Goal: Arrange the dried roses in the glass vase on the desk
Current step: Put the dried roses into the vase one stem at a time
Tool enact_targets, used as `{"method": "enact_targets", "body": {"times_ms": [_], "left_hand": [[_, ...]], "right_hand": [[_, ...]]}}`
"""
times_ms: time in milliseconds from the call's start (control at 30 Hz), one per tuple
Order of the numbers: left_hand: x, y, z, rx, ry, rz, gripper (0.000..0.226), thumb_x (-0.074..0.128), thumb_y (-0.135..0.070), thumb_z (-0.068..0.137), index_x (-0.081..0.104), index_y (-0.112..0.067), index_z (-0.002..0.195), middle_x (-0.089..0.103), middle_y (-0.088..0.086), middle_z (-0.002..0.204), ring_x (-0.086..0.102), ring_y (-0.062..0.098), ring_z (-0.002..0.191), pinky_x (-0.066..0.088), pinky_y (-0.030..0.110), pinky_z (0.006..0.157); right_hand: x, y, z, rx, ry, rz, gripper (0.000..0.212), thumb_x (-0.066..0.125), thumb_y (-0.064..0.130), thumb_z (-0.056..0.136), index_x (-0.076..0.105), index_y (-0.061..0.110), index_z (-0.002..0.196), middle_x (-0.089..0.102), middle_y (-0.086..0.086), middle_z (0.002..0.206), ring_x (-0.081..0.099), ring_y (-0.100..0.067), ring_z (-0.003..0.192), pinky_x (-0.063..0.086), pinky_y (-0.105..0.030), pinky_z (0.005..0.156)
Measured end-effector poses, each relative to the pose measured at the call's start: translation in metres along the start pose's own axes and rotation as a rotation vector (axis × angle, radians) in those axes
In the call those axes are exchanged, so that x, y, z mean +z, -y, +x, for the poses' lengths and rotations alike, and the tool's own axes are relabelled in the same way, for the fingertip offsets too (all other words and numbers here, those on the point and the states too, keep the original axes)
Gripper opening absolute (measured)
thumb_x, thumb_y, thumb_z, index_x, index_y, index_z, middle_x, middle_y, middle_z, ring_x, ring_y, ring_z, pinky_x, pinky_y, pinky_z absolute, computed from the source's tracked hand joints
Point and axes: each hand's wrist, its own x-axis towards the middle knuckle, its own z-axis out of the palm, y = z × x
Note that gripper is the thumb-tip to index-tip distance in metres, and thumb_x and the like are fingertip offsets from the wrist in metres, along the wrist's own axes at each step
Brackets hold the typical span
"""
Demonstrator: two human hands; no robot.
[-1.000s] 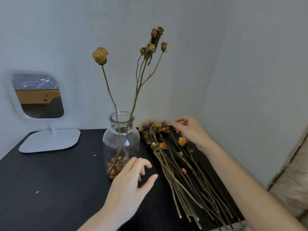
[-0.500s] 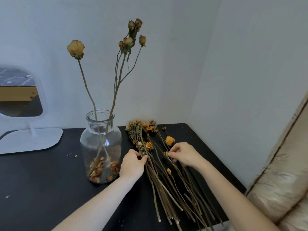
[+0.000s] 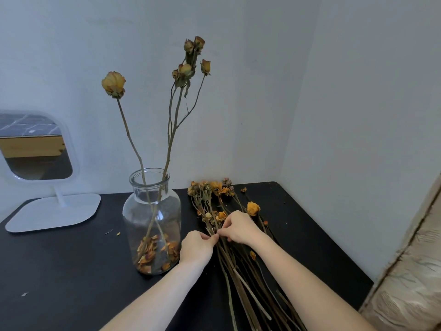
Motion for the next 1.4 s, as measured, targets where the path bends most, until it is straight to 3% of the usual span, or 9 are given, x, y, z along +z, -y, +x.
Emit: {"method": "enact_targets", "body": {"times_ms": [67, 200, 333, 467, 567, 733, 900, 1067, 1400], "left_hand": [[0.000, 0.000, -0.001, -0.002, -0.006, 0.008, 0.029, 0.064, -0.033, 0.085, 0.071, -0.006, 0.076, 0.067, 0.008, 0.077, 0.063, 0.022, 0.079, 0.050, 0.037, 0.077], [0.002, 0.002, 0.000, -0.001, -0.009, 0.021, 0.024, 0.063, -0.034, 0.085, 0.070, -0.012, 0.082, 0.067, 0.004, 0.082, 0.062, 0.018, 0.081, 0.051, 0.034, 0.078], [0.001, 0.002, -0.003, 0.005, -0.004, 0.039, 0.024, 0.062, -0.036, 0.085, 0.069, -0.013, 0.083, 0.067, 0.004, 0.082, 0.062, 0.018, 0.079, 0.050, 0.031, 0.072], [-0.001, 0.003, -0.005, -0.001, 0.007, 0.028, 0.026, 0.062, -0.035, 0.085, 0.064, -0.016, 0.068, 0.062, 0.001, 0.071, 0.061, 0.019, 0.074, 0.048, 0.032, 0.069], [-0.002, 0.004, -0.007, 0.003, 0.007, 0.028, 0.030, 0.060, -0.034, 0.086, 0.064, -0.013, 0.065, 0.063, 0.002, 0.069, 0.061, 0.019, 0.071, 0.049, 0.034, 0.069], [-0.004, 0.003, -0.008, 0.018, 0.014, 0.051, 0.031, 0.058, -0.030, 0.088, 0.061, -0.016, 0.060, 0.059, -0.002, 0.064, 0.055, 0.013, 0.061, 0.045, 0.031, 0.064], [-0.006, 0.002, -0.009, 0.019, 0.020, 0.086, 0.037, 0.055, -0.025, 0.091, 0.060, -0.016, 0.055, 0.053, -0.001, 0.054, 0.053, 0.015, 0.056, 0.041, 0.026, 0.057], [-0.006, -0.001, -0.011, 0.037, -0.011, 0.116, 0.046, 0.054, -0.023, 0.092, 0.046, -0.017, 0.046, 0.044, -0.003, 0.047, 0.047, 0.014, 0.049, 0.038, 0.026, 0.052], [-0.004, -0.005, -0.014, 0.106, 0.005, 0.154, 0.030, 0.051, -0.026, 0.094, 0.052, -0.019, 0.065, 0.053, -0.003, 0.062, 0.052, 0.011, 0.060, 0.039, 0.027, 0.059]], "right_hand": [[0.000, -0.003, 0.000, 0.035, 0.009, 0.025, 0.022, 0.061, 0.024, 0.086, 0.073, 0.006, 0.090, 0.061, 0.001, 0.064, 0.062, -0.015, 0.074, 0.052, -0.030, 0.078], [-0.001, -0.006, -0.002, 0.062, 0.014, 0.088, 0.021, 0.061, 0.024, 0.086, 0.074, 0.008, 0.091, 0.058, 0.005, 0.055, 0.047, -0.002, 0.047, 0.038, -0.016, 0.052], [0.002, -0.005, 0.000, 0.069, 0.015, 0.076, 0.020, 0.063, 0.024, 0.084, 0.075, 0.007, 0.083, 0.059, 0.005, 0.054, 0.056, -0.006, 0.058, 0.047, -0.022, 0.066], [-0.003, -0.001, -0.001, 0.071, -0.012, 0.128, 0.025, 0.058, 0.021, 0.082, 0.068, 0.008, 0.064, 0.057, 0.004, 0.052, 0.042, -0.001, 0.035, 0.036, -0.014, 0.043], [-0.016, 0.001, -0.004, 0.074, -0.045, 0.209, 0.022, 0.057, 0.023, 0.083, 0.064, 0.008, 0.068, 0.052, 0.003, 0.050, 0.035, -0.005, 0.031, 0.030, -0.013, 0.034], [-0.037, -0.001, -0.013, 0.059, -0.073, 0.263, 0.021, 0.057, 0.023, 0.082, 0.062, 0.011, 0.066, 0.046, 0.002, 0.052, 0.034, -0.004, 0.034, 0.030, -0.015, 0.038], [-0.045, -0.004, -0.023, 0.060, -0.104, 0.338, 0.021, 0.058, 0.021, 0.084, 0.070, 0.004, 0.082, 0.049, 0.006, 0.051, 0.035, 0.000, 0.030, 0.030, -0.012, 0.032], [-0.044, -0.002, -0.029, 0.049, -0.088, 0.339, 0.019, 0.058, 0.023, 0.085, 0.070, 0.007, 0.086, 0.050, 0.006, 0.053, 0.034, -0.002, 0.035, 0.030, -0.012, 0.034], [-0.044, -0.004, -0.038, 0.045, -0.093, 0.362, 0.018, 0.058, 0.024, 0.086, 0.070, 0.010, 0.086, 0.050, 0.006, 0.054, 0.035, -0.001, 0.034, 0.031, -0.014, 0.037]]}}
